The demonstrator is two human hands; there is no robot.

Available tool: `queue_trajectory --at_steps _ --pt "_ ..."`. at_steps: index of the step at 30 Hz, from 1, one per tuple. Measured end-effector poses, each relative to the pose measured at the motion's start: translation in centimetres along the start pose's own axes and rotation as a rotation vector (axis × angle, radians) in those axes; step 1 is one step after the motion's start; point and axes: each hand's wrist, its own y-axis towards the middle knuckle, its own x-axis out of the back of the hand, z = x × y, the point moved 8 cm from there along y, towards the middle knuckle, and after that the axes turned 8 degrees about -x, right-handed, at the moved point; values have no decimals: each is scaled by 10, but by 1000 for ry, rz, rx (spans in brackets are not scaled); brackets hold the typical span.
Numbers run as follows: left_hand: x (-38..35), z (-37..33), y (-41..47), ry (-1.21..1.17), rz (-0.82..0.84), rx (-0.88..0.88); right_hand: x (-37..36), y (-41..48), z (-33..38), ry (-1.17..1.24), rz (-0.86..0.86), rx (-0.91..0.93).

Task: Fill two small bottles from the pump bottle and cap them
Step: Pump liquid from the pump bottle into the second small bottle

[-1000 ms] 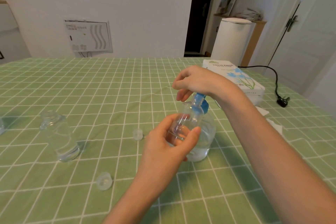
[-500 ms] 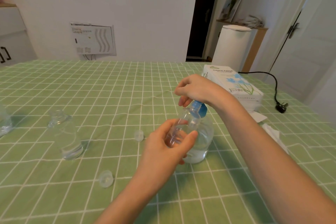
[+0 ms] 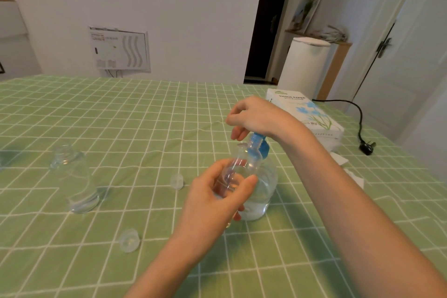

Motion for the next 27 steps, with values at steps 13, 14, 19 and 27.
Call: queue_trajectory --at_steps 13,14,19,27 --pt "2 7 -1 1 4 4 -1 2 -7 37 -19 -18" --pt "2 6 -1 -3 5 1 2 1 -6 37 -38 -11" --pt "0 3 -1 -10 -6 -6 10 0 0 -34 -55 14" --pt "0 6 -1 5 -1 -3 3 1 0 -26 -8 6"
